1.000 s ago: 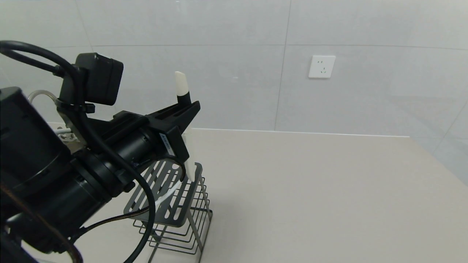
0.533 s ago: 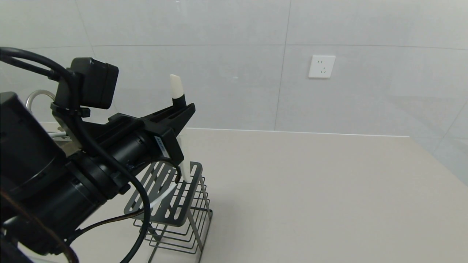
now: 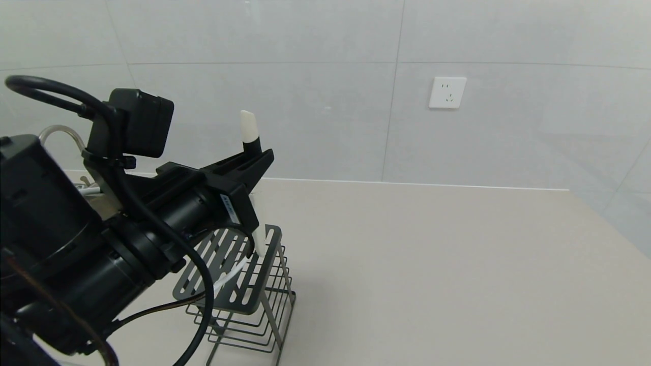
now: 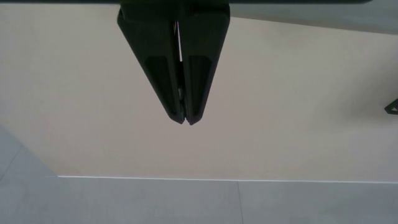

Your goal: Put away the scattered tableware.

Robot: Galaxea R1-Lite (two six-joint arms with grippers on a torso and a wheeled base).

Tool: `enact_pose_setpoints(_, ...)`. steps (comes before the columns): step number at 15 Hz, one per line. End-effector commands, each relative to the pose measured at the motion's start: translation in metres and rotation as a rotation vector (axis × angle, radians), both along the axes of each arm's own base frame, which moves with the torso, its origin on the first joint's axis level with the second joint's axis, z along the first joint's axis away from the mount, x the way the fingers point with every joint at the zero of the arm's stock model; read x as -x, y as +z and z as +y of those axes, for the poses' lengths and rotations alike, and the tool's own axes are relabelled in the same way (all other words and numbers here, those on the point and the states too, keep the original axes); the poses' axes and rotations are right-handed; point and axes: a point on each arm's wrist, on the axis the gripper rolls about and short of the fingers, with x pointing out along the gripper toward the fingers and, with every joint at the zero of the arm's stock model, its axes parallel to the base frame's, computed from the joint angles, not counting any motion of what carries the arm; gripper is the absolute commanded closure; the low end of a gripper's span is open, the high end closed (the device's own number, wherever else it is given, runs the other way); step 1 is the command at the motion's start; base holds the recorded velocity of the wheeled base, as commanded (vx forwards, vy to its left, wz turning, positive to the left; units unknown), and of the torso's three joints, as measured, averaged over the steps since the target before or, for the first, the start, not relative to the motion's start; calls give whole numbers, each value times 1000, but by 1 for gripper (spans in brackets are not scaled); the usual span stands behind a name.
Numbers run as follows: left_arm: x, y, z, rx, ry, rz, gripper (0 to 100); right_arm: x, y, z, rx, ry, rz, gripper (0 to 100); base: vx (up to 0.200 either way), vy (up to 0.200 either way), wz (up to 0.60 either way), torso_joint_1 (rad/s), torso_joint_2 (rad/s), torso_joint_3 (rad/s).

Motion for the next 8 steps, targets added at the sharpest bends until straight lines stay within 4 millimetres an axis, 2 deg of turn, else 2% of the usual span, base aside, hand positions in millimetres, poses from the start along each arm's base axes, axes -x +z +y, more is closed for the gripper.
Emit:
enact_pose_setpoints(1, -3, -3, -1, -7, 6, 8, 100, 0, 0, 0, 0, 0, 1, 100, 0, 0, 0, 0, 0, 0)
enact_pose_setpoints(8, -4, -9, 1, -20, 12, 24, 100, 0, 0, 0, 0, 0, 1, 100, 0, 0, 0, 0, 0, 0)
